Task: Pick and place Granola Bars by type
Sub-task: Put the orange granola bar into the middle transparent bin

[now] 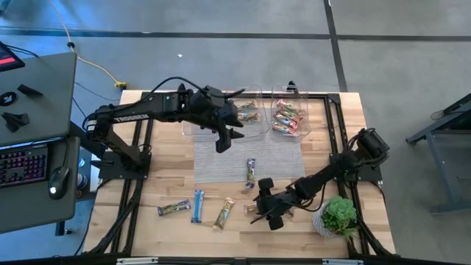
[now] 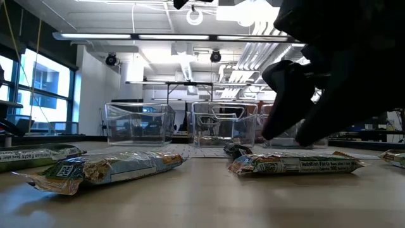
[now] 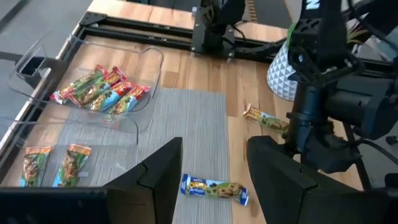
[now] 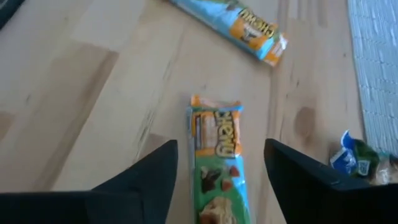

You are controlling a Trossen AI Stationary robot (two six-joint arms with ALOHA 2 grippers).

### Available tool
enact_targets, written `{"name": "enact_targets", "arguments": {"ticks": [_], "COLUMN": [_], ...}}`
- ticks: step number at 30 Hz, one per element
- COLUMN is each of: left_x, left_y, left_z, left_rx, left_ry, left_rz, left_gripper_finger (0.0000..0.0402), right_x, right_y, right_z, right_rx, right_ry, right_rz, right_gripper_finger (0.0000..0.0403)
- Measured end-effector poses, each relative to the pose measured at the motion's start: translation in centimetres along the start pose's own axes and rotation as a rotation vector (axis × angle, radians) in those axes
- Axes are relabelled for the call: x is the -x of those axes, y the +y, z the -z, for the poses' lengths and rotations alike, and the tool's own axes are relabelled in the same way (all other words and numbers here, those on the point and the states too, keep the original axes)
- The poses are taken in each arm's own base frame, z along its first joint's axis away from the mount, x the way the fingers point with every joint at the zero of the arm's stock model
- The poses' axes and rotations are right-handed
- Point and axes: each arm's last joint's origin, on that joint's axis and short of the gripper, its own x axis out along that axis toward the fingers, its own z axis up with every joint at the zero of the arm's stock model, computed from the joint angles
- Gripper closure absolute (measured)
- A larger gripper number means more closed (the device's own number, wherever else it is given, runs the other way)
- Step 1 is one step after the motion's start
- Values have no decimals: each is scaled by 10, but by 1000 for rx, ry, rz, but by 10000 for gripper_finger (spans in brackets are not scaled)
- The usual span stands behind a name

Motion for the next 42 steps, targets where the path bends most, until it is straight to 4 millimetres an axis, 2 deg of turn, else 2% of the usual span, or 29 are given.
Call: {"name": "enact_targets", "arguments": {"ticks": [5,12,17,23,29,34,38,42], "left_x": [2,7,26,58,78,85,98,111], "left_y": [0,-1,-6,-22,-52,-79,-98,-118], "left_z": [0,-2,-4,1,32,62,89,112], "left_rx": [7,35,43,14,11,26,99,138], "left_ry": [-2,-26,-55,-59,149,212,240,220], "left_rz": [0,6,48,90,129,-53,-186,-243], "left_gripper_finger": [227,227,227,227,227,227,227,227], "right_x": [-1,-2,-6,-23,-24,-19,-1,32], "right_y": [-6,-9,-9,-7,-7,-9,-18,-38], "right_z": [2,3,4,15,16,12,-6,-32], "right_rx": [-37,-67,-80,-102,-104,-110,-104,-37], "right_ry": [24,50,53,80,85,71,-5,-145], "right_rz": [24,-27,-21,-22,-4,-12,-34,29], "right_gripper_finger": [169,187,196,196,202,255,316,337]}}
